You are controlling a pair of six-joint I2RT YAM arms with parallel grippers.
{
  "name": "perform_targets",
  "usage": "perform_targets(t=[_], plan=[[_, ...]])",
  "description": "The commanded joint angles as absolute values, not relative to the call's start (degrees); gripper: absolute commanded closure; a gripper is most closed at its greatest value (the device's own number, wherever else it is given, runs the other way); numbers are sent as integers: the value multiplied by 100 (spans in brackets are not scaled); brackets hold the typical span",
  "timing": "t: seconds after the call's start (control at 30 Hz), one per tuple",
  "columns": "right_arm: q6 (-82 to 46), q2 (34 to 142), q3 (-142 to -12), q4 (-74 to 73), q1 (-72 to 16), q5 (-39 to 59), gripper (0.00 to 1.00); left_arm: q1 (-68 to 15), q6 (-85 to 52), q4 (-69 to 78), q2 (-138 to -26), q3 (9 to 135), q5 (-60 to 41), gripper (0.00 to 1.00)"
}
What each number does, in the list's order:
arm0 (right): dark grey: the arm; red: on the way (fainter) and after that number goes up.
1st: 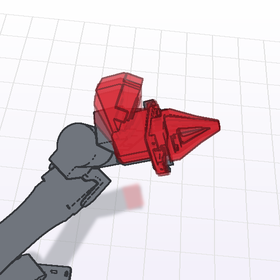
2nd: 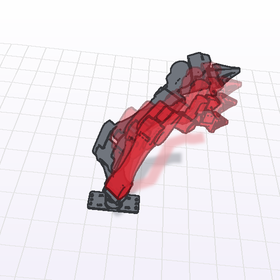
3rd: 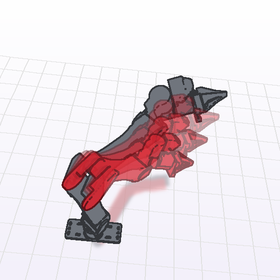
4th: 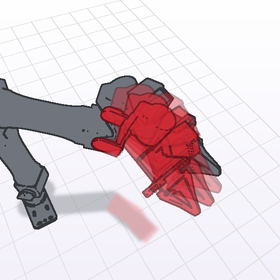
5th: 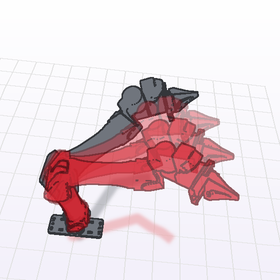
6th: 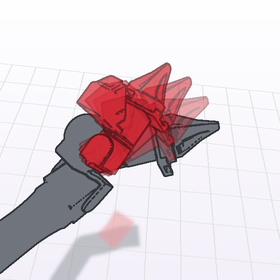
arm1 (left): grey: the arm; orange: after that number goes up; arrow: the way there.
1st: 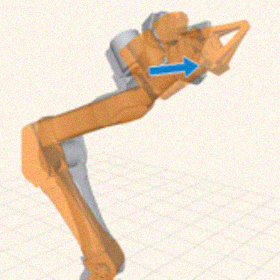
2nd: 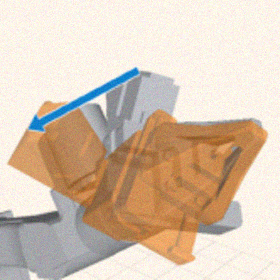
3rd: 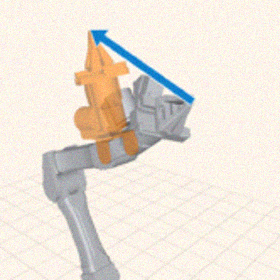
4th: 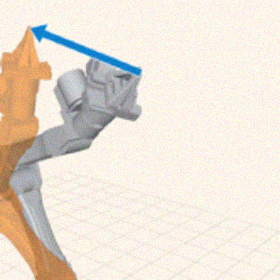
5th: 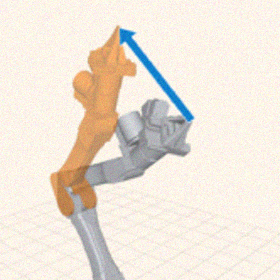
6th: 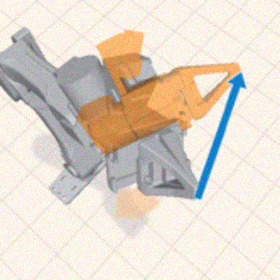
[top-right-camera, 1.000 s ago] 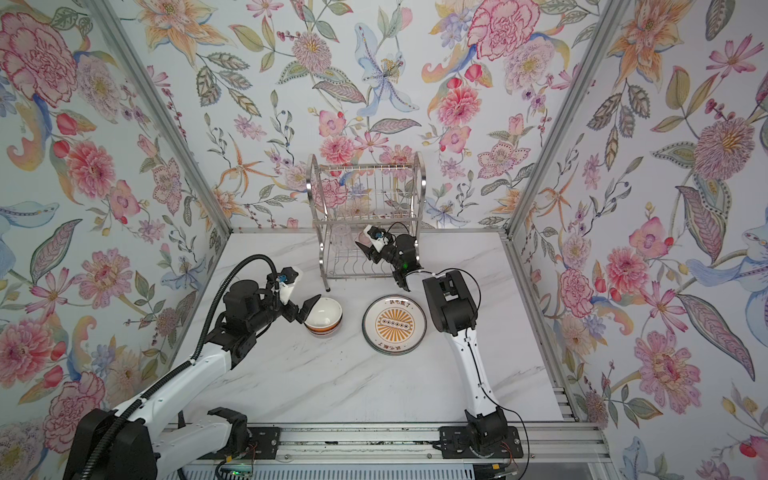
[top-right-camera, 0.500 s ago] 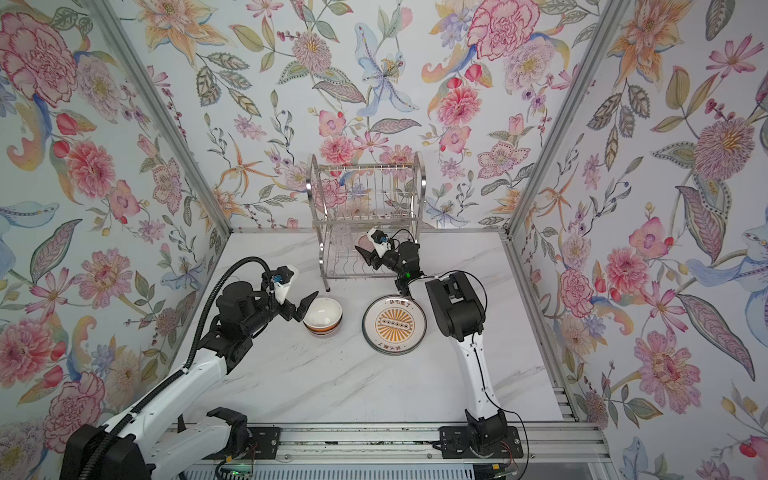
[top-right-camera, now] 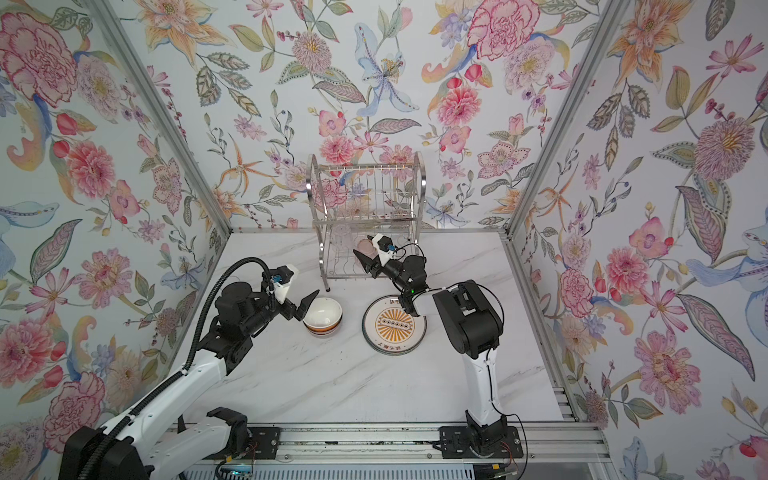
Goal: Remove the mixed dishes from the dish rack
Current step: 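Bring the pink glass toward the left gripper while the left gripper reaches to it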
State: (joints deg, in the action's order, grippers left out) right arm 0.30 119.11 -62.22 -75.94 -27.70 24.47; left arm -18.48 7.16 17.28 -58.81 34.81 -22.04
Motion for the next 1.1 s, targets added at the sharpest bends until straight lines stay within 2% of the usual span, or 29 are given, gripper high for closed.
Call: perform_targets(t=[0.0,0.13,0.43,0.53,0.7,0.77,0.9,1.07], plan=[[-481,11404,-5688,-8283,-2868,1917,100,-1946,764,2025,-5746,3565,-2081,1],[-615,10857,-5042,-8293,-3068,1557,100,-2083,1041,2225,-5630,3475,-1720,1],[-1152,9392,-3735,-8116,-3471,572,100,-2198,1355,2555,-5700,3529,-1614,2],[-1858,8763,-3530,-7469,-3465,324,100,-2274,1501,2518,-5844,3658,-1697,2],[-3305,7885,-3849,-5116,-3256,488,100,-2592,1795,2499,-6191,3871,-1848,2],[-3929,7722,-3951,-4652,-3100,702,100,-2716,1793,2629,-6362,3901,-1884,2],[-5469,7577,-3869,-4626,-2760,1162,100,-2971,1622,3196,-6703,3852,-2028,4],[-6535,7437,-3675,-4709,-2728,1238,100,-3314,1346,3580,-7238,4040,-2340,5]])
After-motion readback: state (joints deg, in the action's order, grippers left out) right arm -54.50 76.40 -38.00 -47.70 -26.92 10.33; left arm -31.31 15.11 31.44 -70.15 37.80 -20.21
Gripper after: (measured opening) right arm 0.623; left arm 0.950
